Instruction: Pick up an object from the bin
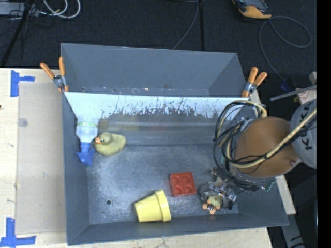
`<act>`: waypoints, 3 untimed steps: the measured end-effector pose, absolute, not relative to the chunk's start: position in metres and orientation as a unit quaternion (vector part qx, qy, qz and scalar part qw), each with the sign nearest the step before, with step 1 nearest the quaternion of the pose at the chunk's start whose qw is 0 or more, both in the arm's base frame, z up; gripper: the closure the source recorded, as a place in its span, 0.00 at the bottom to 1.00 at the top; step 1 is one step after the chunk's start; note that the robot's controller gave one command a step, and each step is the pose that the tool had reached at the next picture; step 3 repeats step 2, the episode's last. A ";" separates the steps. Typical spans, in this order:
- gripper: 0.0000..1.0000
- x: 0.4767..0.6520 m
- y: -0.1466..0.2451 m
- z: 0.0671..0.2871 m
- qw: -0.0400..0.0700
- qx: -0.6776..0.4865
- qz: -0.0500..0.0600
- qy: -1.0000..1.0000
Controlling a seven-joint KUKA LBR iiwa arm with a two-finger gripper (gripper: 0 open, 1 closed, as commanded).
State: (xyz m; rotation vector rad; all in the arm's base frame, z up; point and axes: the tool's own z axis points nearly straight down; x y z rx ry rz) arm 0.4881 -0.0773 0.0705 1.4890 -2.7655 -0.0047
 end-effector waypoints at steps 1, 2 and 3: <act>1.00 0.487 -0.077 0.075 0.001 0.474 -0.002 -0.880; 1.00 0.487 -0.076 0.084 0.002 0.474 -0.003 -0.881; 1.00 0.487 -0.076 0.084 0.002 0.474 -0.003 -0.881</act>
Offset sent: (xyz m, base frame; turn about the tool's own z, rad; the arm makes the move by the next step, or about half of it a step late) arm -0.0001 -0.0001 0.0338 0.0000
